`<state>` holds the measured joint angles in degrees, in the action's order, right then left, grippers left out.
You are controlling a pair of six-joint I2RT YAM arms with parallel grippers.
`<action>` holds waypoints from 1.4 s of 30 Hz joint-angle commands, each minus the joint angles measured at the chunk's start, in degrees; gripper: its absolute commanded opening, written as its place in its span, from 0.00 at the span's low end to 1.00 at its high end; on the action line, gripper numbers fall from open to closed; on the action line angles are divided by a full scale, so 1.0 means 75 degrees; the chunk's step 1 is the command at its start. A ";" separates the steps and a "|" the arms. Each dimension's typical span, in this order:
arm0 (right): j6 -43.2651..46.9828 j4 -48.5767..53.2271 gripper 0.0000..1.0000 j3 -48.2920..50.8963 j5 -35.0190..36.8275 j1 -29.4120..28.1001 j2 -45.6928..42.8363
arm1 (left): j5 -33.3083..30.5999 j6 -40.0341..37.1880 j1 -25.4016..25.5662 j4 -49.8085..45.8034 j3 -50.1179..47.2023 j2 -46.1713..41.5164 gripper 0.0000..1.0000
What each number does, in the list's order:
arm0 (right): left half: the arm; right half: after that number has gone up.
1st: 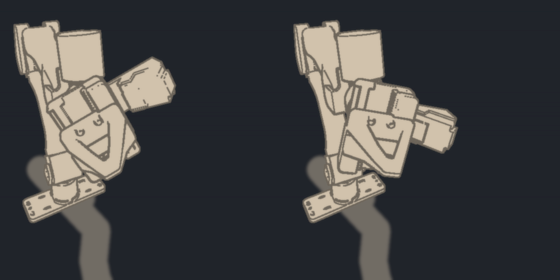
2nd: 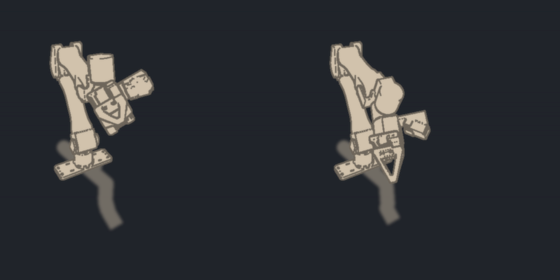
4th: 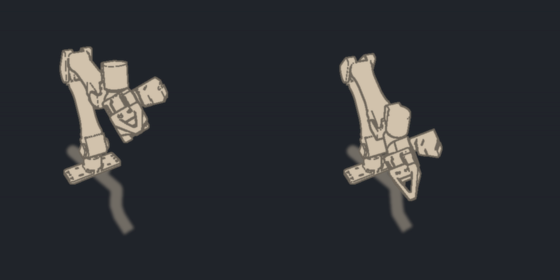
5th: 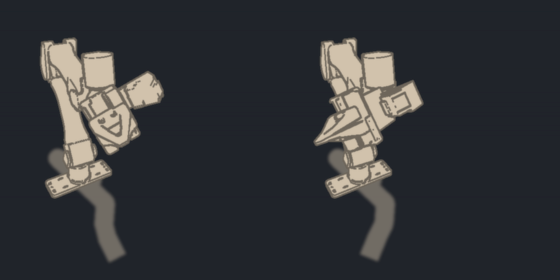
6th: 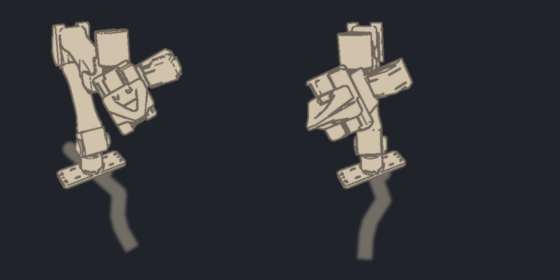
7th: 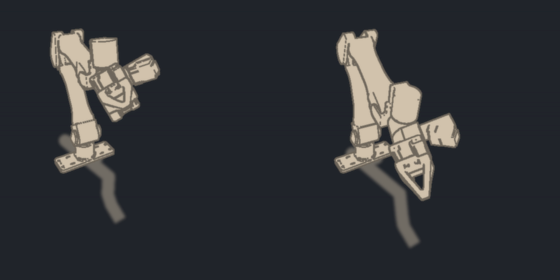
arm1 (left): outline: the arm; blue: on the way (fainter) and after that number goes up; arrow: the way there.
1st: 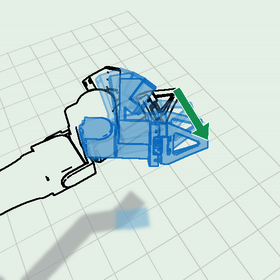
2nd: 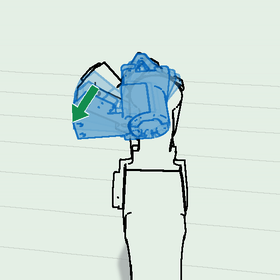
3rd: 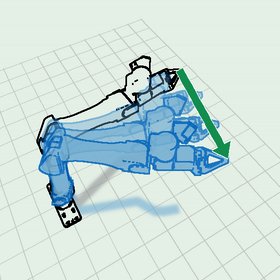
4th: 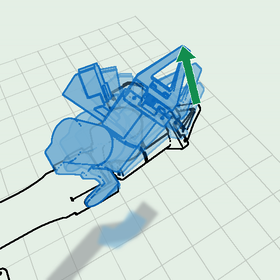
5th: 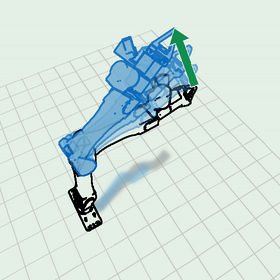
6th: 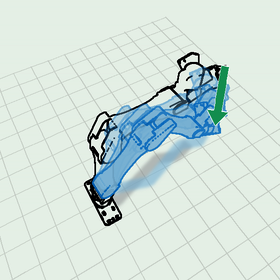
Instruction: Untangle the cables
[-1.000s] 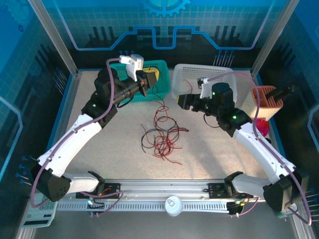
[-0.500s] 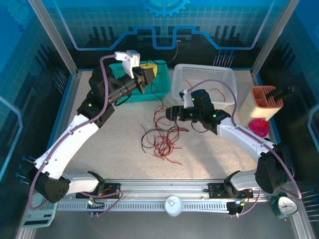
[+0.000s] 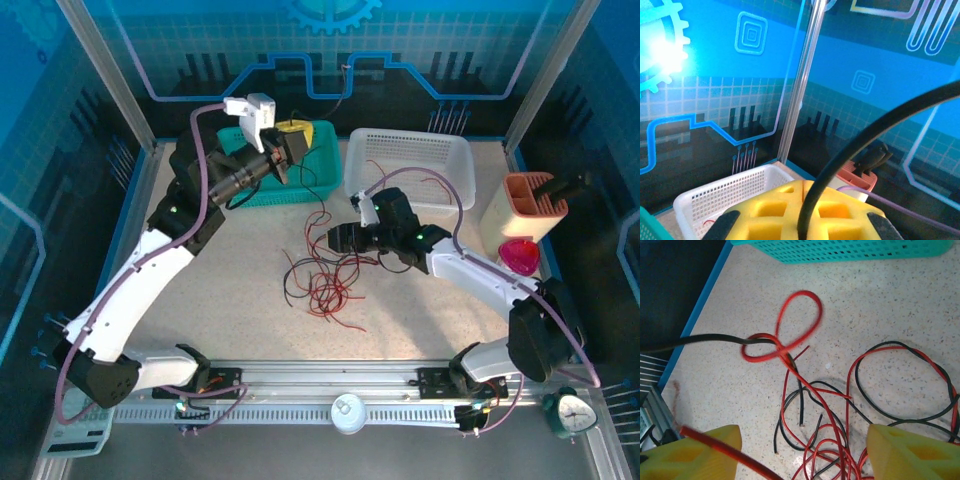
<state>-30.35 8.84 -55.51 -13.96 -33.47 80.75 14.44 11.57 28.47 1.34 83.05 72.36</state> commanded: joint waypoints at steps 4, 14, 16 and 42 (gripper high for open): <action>0.0217 -0.0149 0.27 -0.0380 -0.0108 -0.0045 0.0205 | 0.0183 0.0063 0.0048 -0.0178 0.0586 -0.0226 0.00; 0.0650 0.0624 0.00 -0.1577 0.0037 0.0149 -0.0480 | 0.0077 -0.0020 0.0045 -0.0174 0.0871 -0.0457 0.00; 0.0693 0.0727 0.00 -0.1763 0.0113 0.0214 -0.0656 | 0.0016 -0.0037 0.0045 -0.0131 0.0830 -0.0523 0.00; 0.0685 0.0907 0.00 -0.1815 0.0414 0.1100 -0.1858 | -0.0865 -0.0345 0.0054 0.0097 -0.0228 -0.0762 0.00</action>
<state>-25.39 15.44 -70.37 -11.25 -26.87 68.58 10.13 10.44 28.47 0.45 81.54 67.66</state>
